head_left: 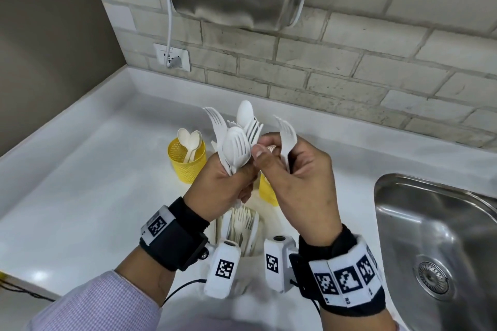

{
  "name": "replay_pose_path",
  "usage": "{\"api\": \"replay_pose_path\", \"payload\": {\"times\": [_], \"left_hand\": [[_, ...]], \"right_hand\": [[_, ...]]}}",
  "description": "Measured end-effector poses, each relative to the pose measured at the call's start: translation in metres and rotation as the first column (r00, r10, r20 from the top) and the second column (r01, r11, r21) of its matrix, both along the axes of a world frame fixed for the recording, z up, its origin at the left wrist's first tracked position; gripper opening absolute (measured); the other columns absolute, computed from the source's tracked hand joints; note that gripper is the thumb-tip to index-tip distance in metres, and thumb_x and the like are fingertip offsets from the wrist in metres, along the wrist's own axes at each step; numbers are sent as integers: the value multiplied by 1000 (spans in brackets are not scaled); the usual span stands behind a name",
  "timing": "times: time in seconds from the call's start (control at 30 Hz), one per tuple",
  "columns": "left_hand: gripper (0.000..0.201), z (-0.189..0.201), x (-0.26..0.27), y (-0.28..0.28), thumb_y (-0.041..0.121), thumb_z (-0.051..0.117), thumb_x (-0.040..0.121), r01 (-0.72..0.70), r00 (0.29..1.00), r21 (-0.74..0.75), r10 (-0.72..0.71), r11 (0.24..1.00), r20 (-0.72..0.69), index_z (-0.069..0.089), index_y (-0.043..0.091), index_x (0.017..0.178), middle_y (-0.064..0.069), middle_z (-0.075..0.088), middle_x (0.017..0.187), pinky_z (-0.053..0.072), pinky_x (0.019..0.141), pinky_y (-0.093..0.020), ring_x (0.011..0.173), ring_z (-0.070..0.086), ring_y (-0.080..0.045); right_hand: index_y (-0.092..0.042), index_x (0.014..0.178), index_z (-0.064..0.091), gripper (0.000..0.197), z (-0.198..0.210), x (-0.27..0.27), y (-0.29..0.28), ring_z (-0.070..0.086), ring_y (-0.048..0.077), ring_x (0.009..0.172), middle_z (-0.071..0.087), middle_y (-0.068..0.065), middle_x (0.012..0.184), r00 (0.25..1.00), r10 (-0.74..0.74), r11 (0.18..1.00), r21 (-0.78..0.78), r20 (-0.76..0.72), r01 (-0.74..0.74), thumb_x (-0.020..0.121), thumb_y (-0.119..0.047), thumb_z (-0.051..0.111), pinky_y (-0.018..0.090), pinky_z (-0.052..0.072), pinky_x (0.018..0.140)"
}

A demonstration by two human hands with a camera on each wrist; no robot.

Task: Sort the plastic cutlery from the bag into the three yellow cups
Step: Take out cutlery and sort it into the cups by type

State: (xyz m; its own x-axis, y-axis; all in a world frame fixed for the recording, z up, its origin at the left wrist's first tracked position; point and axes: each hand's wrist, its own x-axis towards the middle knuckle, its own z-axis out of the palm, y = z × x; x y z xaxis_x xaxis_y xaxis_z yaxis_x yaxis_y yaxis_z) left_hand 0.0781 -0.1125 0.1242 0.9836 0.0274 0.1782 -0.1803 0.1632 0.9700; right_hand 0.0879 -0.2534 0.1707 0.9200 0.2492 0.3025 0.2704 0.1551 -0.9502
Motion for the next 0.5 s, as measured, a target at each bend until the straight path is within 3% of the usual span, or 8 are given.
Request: {"api": "replay_pose_path", "payload": {"times": [0.07,0.1,0.17,0.2,0.23,0.3,0.4,0.5], "left_hand": [[26,0,0,-1,23,56,98,-8,1000,2,8,1000,20,74,35,112,-14,46,67,40,46,-31,48,41,-16],[22,0,0,-1,25,57,98,-12,1000,6,12,1000,27,74,37,104,-15,46,67,40,45,-31,47,41,-16],[12,-1,0,1,33,61,97,-12,999,37,10,999,44,72,31,98,-6,46,61,40,45,-32,46,40,-17],[17,-2,0,2,35,60,96,-11,999,54,8,998,54,70,22,100,-1,44,59,40,46,-32,45,39,-17],[27,-4,1,3,36,59,96,-12,999,68,8,998,53,66,10,100,2,43,57,39,47,-33,45,39,-18],[42,-7,2,4,36,58,97,-26,999,85,22,996,41,54,-6,91,2,41,56,38,49,-34,44,38,-18],[30,-8,0,4,29,56,100,-32,999,68,31,997,17,56,2,86,-1,37,56,36,48,-31,45,34,-17],[24,-4,-1,3,29,56,100,-11,1000,18,11,1000,-1,56,14,81,-4,33,60,33,47,-28,47,30,-18]], "right_hand": [[-3,96,72,3,0,0,3,67,30,57,67,29,76,1000,-9,1000,0,-2,9,93,-4,72,33,58,52],[0,96,72,3,1,1,3,67,20,56,70,23,74,1000,-16,1000,0,-7,16,94,-2,70,24,55,52],[-3,95,71,4,3,2,4,60,7,49,66,11,62,999,-22,999,22,-29,23,96,-3,68,17,48,51],[-7,94,71,5,3,3,3,54,2,46,61,0,56,999,-32,999,42,-43,33,97,-8,67,16,44,51],[-11,93,71,5,3,5,2,48,0,45,57,-10,54,997,-40,997,69,-66,45,96,-12,67,18,41,51],[-16,91,69,8,5,9,0,36,5,42,46,-13,53,990,-31,987,151,-137,52,98,-16,64,22,34,48],[-22,86,64,24,12,13,-4,24,10,45,32,-3,58,968,69,941,338,-240,16,105,-13,53,22,28,46],[-22,86,57,24,15,18,-7,25,11,48,37,0,65,931,123,878,475,-343,59,107,-15,48,23,23,45]]}}
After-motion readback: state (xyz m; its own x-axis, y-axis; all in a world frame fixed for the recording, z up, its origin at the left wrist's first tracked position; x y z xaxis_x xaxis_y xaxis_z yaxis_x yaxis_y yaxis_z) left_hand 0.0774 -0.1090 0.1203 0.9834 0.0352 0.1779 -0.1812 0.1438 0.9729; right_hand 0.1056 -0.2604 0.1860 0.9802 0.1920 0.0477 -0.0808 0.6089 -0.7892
